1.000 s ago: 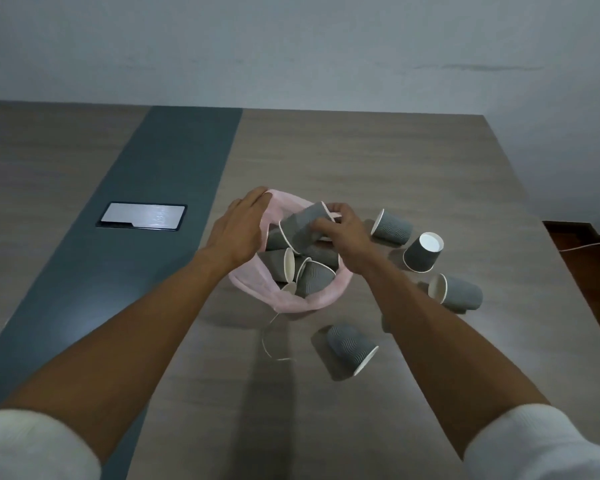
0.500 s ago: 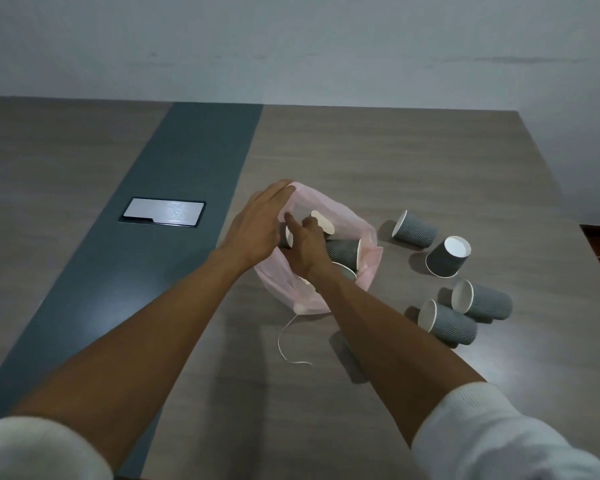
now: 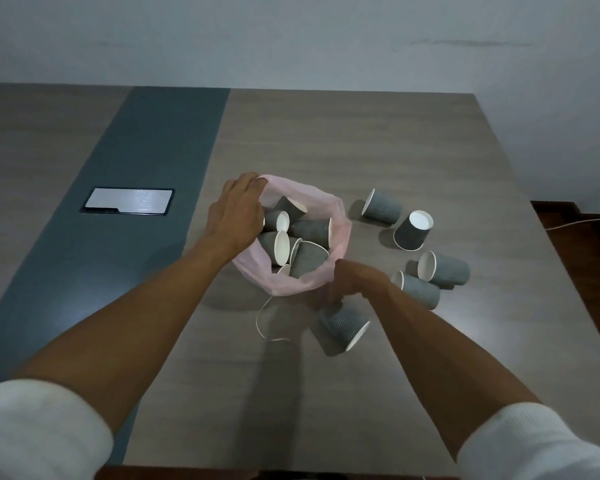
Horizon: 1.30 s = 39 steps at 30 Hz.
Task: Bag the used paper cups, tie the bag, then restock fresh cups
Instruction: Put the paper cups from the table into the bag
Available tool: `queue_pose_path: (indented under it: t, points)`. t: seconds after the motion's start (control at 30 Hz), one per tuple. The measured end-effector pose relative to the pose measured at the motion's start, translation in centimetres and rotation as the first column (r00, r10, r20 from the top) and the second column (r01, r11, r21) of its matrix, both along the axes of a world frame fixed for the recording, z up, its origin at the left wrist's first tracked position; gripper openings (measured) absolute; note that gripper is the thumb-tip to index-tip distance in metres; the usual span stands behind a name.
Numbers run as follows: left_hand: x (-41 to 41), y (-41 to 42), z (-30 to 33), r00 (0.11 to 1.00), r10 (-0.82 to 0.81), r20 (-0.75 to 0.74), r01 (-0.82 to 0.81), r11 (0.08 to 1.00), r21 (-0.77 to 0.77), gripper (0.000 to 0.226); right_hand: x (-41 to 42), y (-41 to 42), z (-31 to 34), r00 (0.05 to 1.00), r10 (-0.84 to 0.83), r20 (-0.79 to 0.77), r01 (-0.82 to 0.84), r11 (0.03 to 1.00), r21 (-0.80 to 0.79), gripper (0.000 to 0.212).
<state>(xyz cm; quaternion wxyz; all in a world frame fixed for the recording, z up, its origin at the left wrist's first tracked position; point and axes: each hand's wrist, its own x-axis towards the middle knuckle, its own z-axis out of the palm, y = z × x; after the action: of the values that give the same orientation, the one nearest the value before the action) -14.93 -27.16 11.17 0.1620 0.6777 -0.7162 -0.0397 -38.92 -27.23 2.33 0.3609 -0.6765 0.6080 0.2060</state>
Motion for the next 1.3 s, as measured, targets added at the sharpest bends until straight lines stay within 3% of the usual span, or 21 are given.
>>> queue_pose_path:
  t: [0.1, 0.13, 0.23, 0.3, 0.33, 0.37, 0.43, 0.5, 0.57, 0.63, 0.73, 0.8, 0.87, 0.97, 1.07, 1.17, 1.3]
  points:
    - [-0.4, 0.2, 0.1, 1.0, 0.022, -0.005, -0.022, 1.0, 0.018, 0.056, -0.7, 2.2, -1.9, 0.996, 0.081, -0.029, -0.082, 0.996, -0.025, 0.088]
    - [-0.3, 0.1, 0.1, 1.0, 0.028, 0.001, -0.028, 0.999, 0.029, 0.06, -0.9, 2.6, -2.3, 0.996, 0.073, -0.041, -0.075, 0.997, -0.03, 0.087]
    - [0.1, 0.1, 0.3, 0.999, 0.024, 0.035, -0.027, 0.996, 0.088, 0.075, -1.2, 2.6, -1.4, 0.993, 0.106, -0.056, -0.104, 0.994, 0.044, 0.054]
    - [0.3, 0.3, 0.8, 0.999, 0.026, 0.04, -0.031, 0.992, 0.122, 0.078, -1.1, 1.1, 0.4, 0.994, 0.025, 0.109, -0.039, 0.991, 0.13, 0.046]
    - [0.4, 0.4, 1.1, 0.999, 0.027, 0.039, -0.032, 0.99, 0.135, 0.08, -1.2, -0.2, 1.3, 0.966, -0.101, 0.237, 0.061, 0.984, 0.168, 0.051]
    - [0.4, 0.5, 1.4, 0.999, 0.023, 0.038, -0.029, 0.989, 0.145, 0.083, -1.2, -1.3, 2.4, 0.895, -0.264, 0.361, 0.204, 0.959, 0.196, 0.057]
    - [0.6, 0.5, 1.8, 0.999, 0.004, 0.037, -0.009, 0.987, 0.162, 0.087, -0.9, -3.3, 4.6, 0.643, -0.473, 0.602, 0.389, 0.879, 0.276, 0.056]
    - [1.0, 0.2, 1.8, 0.999, -0.024, 0.028, 0.019, 0.984, 0.177, 0.089, 0.2, -4.8, 6.0, 0.353, -0.543, 0.761, 0.453, 0.812, 0.369, 0.036]
    - [1.2, -0.3, 1.8, 0.998, -0.058, 0.006, 0.055, 0.982, 0.181, 0.09, 1.9, -6.0, 6.2, 0.139, -0.553, 0.822, 0.485, 0.761, 0.43, 0.026]
    - [1.5, -0.8, 1.8, 0.996, -0.086, -0.023, 0.089, 0.979, 0.184, 0.093, 4.0, -7.0, 5.3, 0.045, -0.556, 0.83, 0.501, 0.732, 0.463, 0.027]
    - [1.6, -1.6, 1.8, 0.993, -0.117, -0.017, 0.118, 0.982, 0.147, 0.097, 7.0, -8.1, 3.4, 0.037, -0.56, 0.828, 0.585, 0.683, 0.437, 0.031]
    - [1.7, -2.0, 1.8, 0.99, -0.136, -0.022, 0.138, 0.982, 0.127, 0.1, 8.8, -8.8, 2.8, 0.0, -0.51, 0.86, 0.652, 0.653, 0.387, 0.045]
    - [1.8, -2.2, 1.6, 0.985, -0.168, -0.046, 0.172, 0.98, 0.1, 0.1, 10.5, -9.1, 2.6, 0.062, -0.489, 0.87, 0.731, 0.615, 0.294, 0.064]
    - [2.2, -2.5, 0.7, 0.974, -0.219, -0.065, 0.221, 0.974, 0.036, 0.097, 12.2, -9.5, 2.0, 0.375, -0.365, 0.852, 0.747, 0.664, -0.044, 0.056]
    - [2.5, -2.7, 0.0, 0.97, -0.229, -0.083, 0.23, 0.973, -0.005, 0.095, 12.8, -10.1, 1.0, 0.64, -0.17, 0.749, 0.589, 0.735, -0.337, 0.049]
    - [3.3, -3.0, -0.9, 0.97, -0.224, -0.091, 0.223, 0.975, -0.013, 0.094, 12.3, -10.8, 0.7, 0.855, -0.034, 0.518, 0.354, 0.767, -0.535, 0.056]
    - [3.2, -2.9, -1.6, 0.985, -0.163, -0.061, 0.166, 0.985, 0.042, 0.081, 10.2, -11.1, 0.9, 0.921, -0.038, 0.388, 0.243, 0.834, -0.495, 0.056]
